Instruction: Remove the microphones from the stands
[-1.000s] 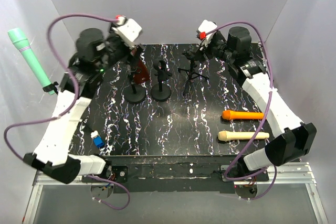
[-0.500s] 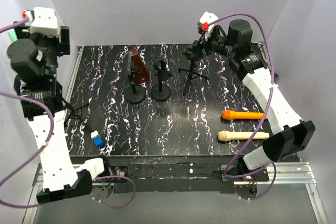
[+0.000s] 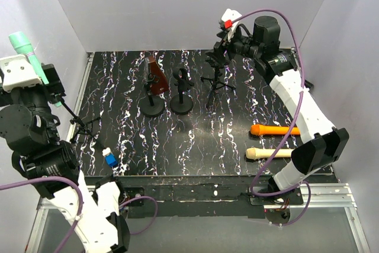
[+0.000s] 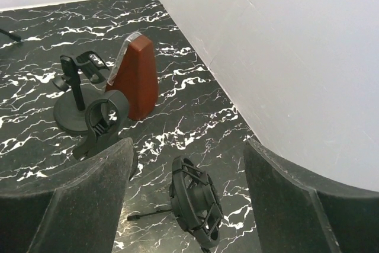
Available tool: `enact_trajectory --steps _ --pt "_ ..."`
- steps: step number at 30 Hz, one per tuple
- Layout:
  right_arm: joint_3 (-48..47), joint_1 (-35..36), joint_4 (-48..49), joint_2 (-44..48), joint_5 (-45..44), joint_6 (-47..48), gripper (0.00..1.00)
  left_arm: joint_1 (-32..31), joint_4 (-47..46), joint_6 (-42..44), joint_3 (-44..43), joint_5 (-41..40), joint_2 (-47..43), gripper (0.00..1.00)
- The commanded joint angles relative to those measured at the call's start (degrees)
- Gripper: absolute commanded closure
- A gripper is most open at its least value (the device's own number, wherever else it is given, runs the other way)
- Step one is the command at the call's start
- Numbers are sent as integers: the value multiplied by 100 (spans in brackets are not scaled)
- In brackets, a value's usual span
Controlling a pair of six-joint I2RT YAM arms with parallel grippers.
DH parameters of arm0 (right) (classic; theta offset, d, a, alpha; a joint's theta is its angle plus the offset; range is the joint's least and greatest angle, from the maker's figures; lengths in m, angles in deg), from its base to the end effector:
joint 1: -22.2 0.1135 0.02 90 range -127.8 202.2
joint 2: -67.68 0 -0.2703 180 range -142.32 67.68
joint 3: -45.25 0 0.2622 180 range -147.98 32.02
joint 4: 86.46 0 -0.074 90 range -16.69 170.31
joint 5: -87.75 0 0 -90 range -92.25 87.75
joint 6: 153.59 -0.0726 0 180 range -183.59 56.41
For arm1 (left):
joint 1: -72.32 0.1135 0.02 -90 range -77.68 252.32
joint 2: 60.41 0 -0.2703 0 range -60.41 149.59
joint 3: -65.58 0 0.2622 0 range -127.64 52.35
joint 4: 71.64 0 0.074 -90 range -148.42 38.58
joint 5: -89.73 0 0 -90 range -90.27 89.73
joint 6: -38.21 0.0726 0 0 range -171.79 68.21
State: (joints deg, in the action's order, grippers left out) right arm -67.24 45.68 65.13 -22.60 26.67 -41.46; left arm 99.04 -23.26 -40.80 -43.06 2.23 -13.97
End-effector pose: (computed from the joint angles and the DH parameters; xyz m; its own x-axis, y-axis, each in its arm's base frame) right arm 0.3536 0.1919 0.4681 0.2057 -0.2701 -0.9406 -0.7688 0.5500 -0.3261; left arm 0.0892 0.0414 0.5763 0.1310 0.2792 -0.9513 -0.4445 0.8742 0.1953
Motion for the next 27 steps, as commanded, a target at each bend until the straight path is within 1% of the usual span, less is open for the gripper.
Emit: enact_trajectory --steps 1,4,8,11,16,17,22,24,27 --pt "-366 77 -46 -25 315 -69 19 61 456 -139 549 -805 147 19" --pt "-366 104 -81 28 342 -7 19 61 580 -570 822 -769 111 19" --pt "-313 121 -152 107 254 -42 19 35 519 -922 1165 -1295 111 19" --pt "-251 147 -187 168 184 -147 19 -35 422 -1001 1516 -1419 111 19" --pt "-225 218 -292 239 148 -130 20 -114 299 -1054 2043 -1366 129 25" --pt "-225 227 -319 248 148 -104 20 -123 238 -1220 2158 -1349 120 25" --pt "-199 227 -328 239 87 -86 20 -141 -105 -1327 2563 -1384 138 30" --pt "-172 235 -328 239 87 -95 20 -141 -219 -1318 2677 -1375 129 33" --pt "-111 235 -328 239 96 -95 20 -141 -264 -1318 2748 -1305 129 41"
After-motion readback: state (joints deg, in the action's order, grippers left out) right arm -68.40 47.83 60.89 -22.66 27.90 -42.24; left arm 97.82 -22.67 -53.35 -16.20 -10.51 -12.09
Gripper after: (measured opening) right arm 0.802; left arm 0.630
